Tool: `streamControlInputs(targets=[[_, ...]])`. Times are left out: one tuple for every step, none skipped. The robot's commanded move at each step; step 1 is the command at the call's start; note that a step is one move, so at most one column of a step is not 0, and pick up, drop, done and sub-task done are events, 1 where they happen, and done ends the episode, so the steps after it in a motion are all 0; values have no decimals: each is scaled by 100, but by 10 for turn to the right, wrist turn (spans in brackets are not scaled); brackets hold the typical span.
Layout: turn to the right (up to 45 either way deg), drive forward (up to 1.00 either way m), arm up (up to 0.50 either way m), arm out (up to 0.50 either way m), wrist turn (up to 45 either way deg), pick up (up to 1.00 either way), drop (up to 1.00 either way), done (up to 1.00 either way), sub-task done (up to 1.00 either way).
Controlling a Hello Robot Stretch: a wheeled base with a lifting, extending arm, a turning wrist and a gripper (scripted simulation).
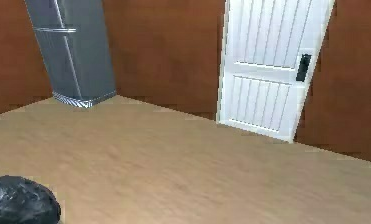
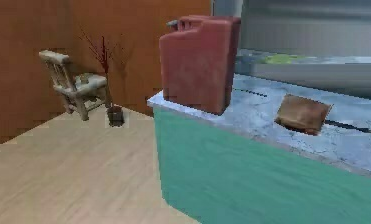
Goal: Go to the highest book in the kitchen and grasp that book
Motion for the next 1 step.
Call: streamControlInputs(targets=[[450, 0, 0, 0, 0, 0, 0, 0, 0]])
